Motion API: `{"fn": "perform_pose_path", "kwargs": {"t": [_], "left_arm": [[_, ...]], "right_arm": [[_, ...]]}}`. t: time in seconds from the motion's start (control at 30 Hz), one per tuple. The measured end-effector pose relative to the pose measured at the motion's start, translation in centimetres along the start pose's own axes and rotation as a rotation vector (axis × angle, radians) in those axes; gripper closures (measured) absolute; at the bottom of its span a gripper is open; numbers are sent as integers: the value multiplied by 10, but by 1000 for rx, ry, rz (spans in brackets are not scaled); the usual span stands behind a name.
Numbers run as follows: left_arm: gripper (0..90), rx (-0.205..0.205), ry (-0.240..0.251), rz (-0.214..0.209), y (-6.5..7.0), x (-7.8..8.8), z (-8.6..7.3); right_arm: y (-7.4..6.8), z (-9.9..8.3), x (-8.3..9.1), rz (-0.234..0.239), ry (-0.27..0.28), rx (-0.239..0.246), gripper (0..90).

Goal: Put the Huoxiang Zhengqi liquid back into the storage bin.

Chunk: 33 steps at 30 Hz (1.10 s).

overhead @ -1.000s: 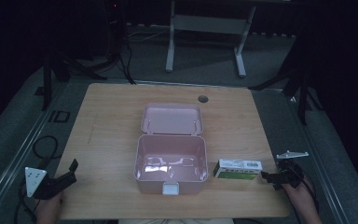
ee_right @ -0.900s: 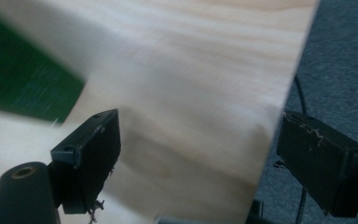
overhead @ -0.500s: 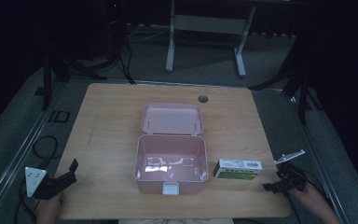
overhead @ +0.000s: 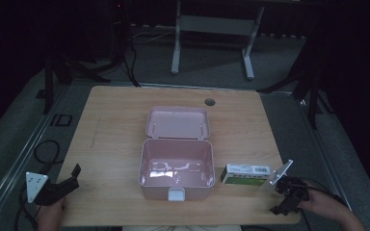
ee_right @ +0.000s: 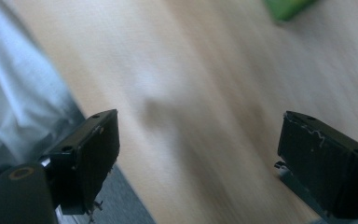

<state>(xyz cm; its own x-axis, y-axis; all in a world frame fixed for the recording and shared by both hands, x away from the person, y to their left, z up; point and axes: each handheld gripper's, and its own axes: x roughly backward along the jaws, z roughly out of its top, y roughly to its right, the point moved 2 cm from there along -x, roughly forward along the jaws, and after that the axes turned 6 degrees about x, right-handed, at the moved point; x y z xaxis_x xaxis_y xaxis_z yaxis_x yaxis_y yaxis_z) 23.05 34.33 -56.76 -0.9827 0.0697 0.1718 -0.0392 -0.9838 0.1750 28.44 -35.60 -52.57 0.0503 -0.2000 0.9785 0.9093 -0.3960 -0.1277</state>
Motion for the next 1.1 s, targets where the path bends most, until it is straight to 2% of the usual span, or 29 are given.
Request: {"fn": "perform_pose_path", "kwargs": {"t": [0.1,0.27,0.3,0.33,0.5,0.73,0.77,0.97,1.07,1.1], "left_arm": [[24,2,-1,0,0,0,0],[24,2,0,0,0,0,0],[24,3,0,0,0,0,0],[24,3,0,0,0,0,0],[24,4,-2,-1,0,0,0],[24,0,1,-3,0,0,0],[24,1,0,-4,0,0,0],[24,-6,5,3,1,0,0],[24,-11,0,-1,1,0,0],[24,-3,1,-5,0,0,0]], "right_arm": [[-5,6,0,37,-7,53,125],[-14,16,0,29,-68,151,136],[-17,19,0,25,-95,185,144],[-17,19,0,25,-95,185,144],[-27,31,6,30,-128,266,181],[-36,47,17,45,-139,340,180],[-38,51,20,35,-145,361,183],[-38,64,32,13,-162,387,207],[-38,72,39,-11,-162,402,158],[-37,78,44,-35,-157,409,128]]}}
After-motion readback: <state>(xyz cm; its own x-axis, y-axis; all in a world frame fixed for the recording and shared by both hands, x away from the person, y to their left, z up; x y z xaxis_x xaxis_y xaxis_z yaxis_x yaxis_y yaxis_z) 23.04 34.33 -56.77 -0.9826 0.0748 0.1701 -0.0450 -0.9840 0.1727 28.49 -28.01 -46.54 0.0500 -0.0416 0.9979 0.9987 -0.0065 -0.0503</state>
